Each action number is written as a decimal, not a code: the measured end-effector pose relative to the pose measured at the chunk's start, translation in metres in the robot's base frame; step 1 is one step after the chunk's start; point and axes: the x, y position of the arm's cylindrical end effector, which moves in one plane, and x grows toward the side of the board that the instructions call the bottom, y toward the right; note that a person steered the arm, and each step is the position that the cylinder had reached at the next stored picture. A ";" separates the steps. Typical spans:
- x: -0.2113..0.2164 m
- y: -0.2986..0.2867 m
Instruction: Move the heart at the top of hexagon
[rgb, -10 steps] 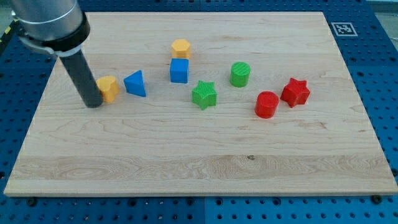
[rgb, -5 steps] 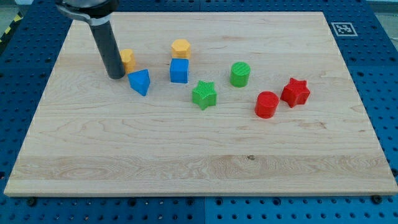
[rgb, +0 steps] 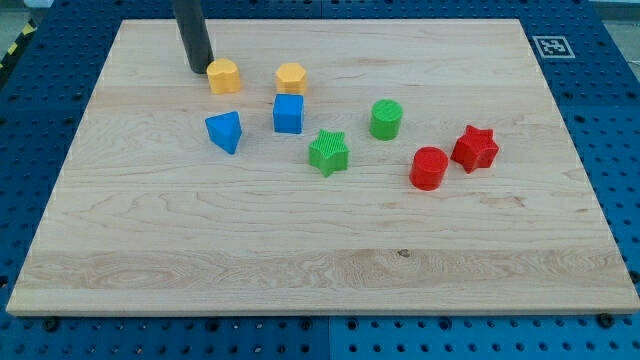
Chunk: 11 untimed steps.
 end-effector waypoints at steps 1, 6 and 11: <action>0.024 -0.018; -0.014 0.064; -0.007 0.080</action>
